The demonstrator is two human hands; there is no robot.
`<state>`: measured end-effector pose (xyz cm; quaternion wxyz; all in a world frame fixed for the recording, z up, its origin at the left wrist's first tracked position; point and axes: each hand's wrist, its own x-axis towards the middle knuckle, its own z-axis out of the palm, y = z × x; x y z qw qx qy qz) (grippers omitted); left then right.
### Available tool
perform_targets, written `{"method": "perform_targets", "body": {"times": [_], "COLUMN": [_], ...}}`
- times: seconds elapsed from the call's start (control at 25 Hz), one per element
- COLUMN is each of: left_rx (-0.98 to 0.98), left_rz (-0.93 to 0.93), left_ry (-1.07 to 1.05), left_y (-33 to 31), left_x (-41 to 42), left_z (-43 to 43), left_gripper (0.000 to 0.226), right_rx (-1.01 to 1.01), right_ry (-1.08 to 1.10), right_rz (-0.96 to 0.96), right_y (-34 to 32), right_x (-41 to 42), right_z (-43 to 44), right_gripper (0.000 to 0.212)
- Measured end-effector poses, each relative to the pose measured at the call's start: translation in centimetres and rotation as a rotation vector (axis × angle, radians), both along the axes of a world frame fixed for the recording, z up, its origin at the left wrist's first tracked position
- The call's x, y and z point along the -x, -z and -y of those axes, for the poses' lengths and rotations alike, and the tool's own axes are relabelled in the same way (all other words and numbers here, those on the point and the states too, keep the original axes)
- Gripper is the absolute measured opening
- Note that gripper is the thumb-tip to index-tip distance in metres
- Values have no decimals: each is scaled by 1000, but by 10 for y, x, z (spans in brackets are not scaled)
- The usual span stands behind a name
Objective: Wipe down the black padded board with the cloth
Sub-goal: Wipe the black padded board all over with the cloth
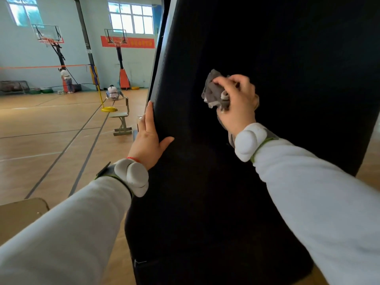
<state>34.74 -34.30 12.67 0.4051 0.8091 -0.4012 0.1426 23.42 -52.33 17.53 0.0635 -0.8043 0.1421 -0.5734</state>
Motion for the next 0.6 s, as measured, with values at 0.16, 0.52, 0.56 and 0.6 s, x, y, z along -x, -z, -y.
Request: {"method": "perform_targets", "body": {"times": [0.16,0.52,0.56,0.6], "left_rx": [4,6,9,10], "left_rz": [1,2,7,14], "left_ry": [13,12,8,3], "left_y": [0,-1,0,0], "left_x": [2,2,2,2], "left_z": [-1,-1,-1,-1], "left_gripper": [100,98,97,97], "right_rx": [77,101,69,36], "right_ry": [-31,-164,-116,-72], "right_rz": [-94,-65,24,71], "right_y": [53,17,0,-8], "right_x": [-7,15,14,9], "right_z": [-11,9,14,15], "right_gripper": [52,32,34,36]}}
